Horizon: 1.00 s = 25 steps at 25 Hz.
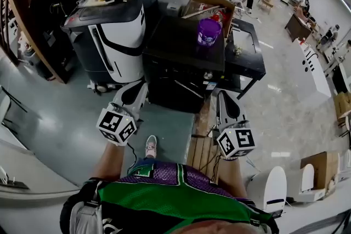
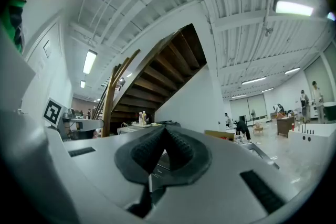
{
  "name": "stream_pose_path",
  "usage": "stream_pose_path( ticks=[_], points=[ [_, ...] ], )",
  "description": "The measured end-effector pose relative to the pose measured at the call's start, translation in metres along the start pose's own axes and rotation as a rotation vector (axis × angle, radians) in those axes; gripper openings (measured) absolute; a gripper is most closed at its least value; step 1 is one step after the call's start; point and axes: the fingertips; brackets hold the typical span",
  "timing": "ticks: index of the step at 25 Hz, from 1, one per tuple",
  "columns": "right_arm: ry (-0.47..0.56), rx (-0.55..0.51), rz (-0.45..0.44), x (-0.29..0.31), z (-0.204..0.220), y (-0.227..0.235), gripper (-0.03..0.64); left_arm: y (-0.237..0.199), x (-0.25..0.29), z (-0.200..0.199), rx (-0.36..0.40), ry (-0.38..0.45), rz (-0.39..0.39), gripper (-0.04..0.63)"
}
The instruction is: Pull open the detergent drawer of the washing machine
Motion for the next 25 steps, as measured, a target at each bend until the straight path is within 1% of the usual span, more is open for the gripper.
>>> stream_pose_path(
  ticks=[7, 11, 16, 25],
  points=[
    [0.018, 0.026, -0.004, -0.002, -0.005, 0.002, -0.002, 0.004, 0.005, -0.004, -0.02, 0.002, 0.019, 0.017],
    [0.023, 0.036, -0.016, 0.011, -0.011, 0.004, 0.0, -0.004, 0.016, -0.008, -0.026, 0.0, 0.029, 0.017],
    [0.055, 0.032, -0.008, 0.041, -0.022, 0.006, 0.0, -0.03, 0.042, 0.004, -0.059, -0.011, 0.055, 0.017],
    [0.066, 0.022, 0.041, 0.112, -0.02, 0.022, 0.0, -0.083, 0.099, 0.021, -0.046, 0.003, 0.1, 0.017]
  ],
)
Point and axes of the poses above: the fingertips, and each gripper's own axes: x forward along the fingers, y to its right, z out of its underside, and after that the axes turned 11 degrees about x, right-handed
